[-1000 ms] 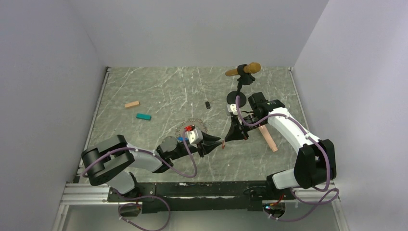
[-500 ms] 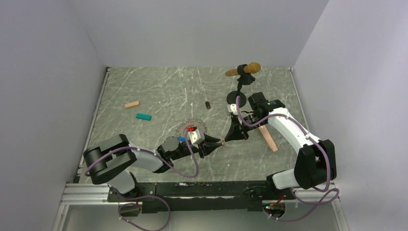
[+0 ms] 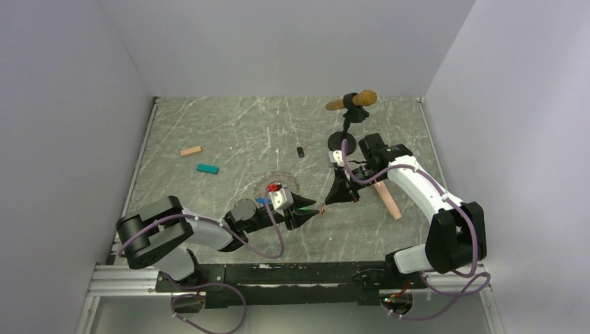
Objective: Put the keys on the keyring
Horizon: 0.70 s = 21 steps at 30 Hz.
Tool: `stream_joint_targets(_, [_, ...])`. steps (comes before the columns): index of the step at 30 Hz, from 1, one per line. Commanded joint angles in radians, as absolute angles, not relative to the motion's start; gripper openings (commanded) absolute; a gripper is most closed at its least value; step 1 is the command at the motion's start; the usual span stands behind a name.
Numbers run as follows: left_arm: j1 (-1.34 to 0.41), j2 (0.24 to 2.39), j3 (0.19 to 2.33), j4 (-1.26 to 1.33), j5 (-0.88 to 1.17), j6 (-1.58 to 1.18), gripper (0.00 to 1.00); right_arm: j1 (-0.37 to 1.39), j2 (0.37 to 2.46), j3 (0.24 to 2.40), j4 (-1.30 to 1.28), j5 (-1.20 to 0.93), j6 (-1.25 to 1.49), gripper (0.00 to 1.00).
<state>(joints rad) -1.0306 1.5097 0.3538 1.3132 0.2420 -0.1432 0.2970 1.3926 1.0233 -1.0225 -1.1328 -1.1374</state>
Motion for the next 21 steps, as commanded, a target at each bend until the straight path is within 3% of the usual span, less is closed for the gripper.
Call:
stream_joint_targets(1, [-1.028,1.48,0.343,1.36,0.255,-0.144,0.41,0.297,1.36,1.026,-1.015,-1.187,-1.186,0.0])
stream_joint_targets(21, [-1.028,1.489,0.381,1.311,0.294,-0.131,0.4,0.298,1.358,1.026,-1.024,-1.197,-1.204,0.0])
